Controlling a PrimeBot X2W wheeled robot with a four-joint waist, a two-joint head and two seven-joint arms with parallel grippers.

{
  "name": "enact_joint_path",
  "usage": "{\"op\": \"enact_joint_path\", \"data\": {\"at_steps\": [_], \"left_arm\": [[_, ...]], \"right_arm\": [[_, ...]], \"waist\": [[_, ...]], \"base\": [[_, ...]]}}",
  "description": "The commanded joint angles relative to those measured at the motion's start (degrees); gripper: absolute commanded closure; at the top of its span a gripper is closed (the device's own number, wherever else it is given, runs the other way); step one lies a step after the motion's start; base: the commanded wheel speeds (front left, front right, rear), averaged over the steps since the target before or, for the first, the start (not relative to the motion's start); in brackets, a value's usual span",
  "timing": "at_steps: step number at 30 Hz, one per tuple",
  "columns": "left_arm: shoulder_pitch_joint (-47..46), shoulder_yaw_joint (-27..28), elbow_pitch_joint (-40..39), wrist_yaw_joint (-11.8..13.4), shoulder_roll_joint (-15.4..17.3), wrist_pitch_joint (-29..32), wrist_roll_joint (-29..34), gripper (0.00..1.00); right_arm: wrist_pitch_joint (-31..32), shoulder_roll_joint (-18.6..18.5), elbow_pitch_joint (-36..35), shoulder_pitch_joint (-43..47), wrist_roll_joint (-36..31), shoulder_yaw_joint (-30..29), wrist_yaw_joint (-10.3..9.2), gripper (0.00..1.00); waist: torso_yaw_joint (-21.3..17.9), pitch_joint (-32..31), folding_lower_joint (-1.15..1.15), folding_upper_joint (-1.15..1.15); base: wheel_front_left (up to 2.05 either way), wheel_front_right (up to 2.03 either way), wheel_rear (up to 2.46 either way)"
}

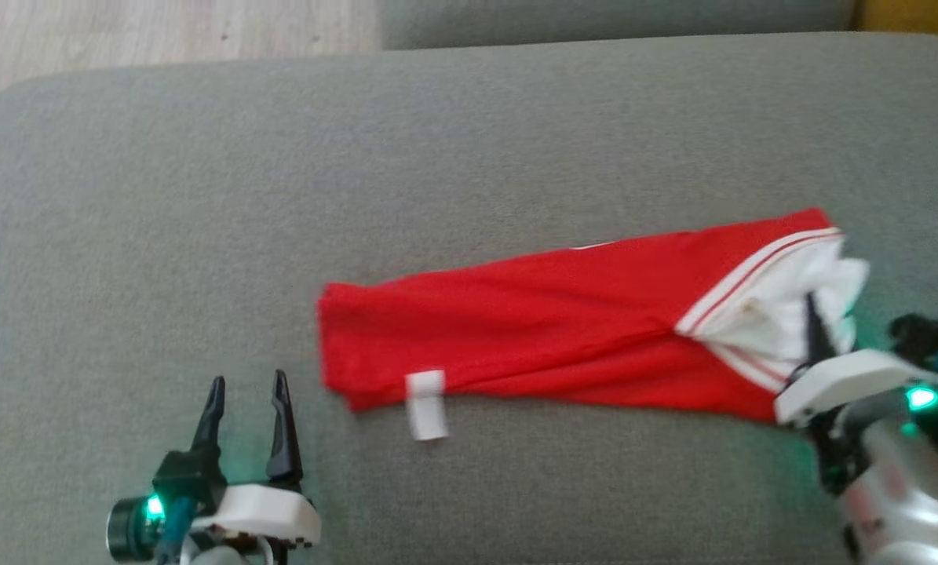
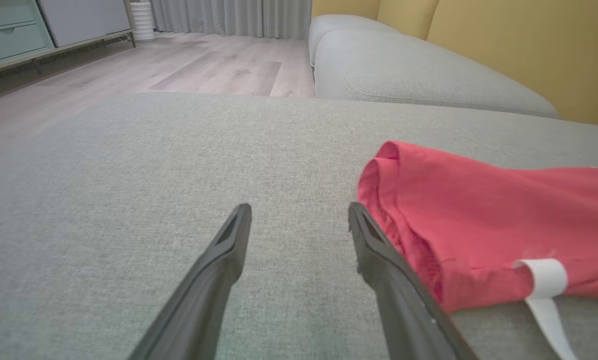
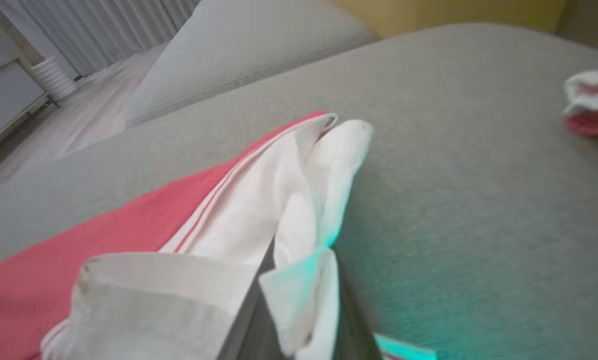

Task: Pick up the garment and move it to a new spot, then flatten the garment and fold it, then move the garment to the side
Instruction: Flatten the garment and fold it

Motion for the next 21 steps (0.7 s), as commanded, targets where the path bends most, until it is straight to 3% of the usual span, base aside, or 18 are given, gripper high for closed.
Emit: {"op": "enact_joint_path", "data": {"at_steps": [1,7,12,21], "left_arm": [[0.15,1.09,-1.31,-0.28,0.22,-0.38,-0.18,0.00],[0.47,-1.04,-0.63,-0.61,0.22,-0.38,-0.98,0.00],[0.28,-4.28,0.48,-0.91,0.21,-0.38,-1.94,0.00],[-0.27,-7.08,1.68,-0.69,0.21,-0.38,-2.00,0.00]], "right_arm": [[-1.00,-1.22,-4.87,-0.40,-1.46,1.09,-0.04,1.00],[-1.02,1.82,-14.41,1.60,-1.89,7.02,-0.04,1.00],[-1.03,4.87,-20.58,2.78,1.50,16.60,-0.04,1.00],[-0.30,6.64,-21.29,-0.19,8.15,29.77,-0.04,1.00]], "waist": [[-0.78,-0.74,0.00,0.00],[-0.30,-0.97,0.00,0.00],[2.50,-0.66,0.00,0.00],[11.51,-0.50,0.00,0.00]], "base": [[0.00,0.00,0.00],[0.00,0.00,0.00],[0.00,0.00,0.00],[0.00,0.00,0.00]]}}
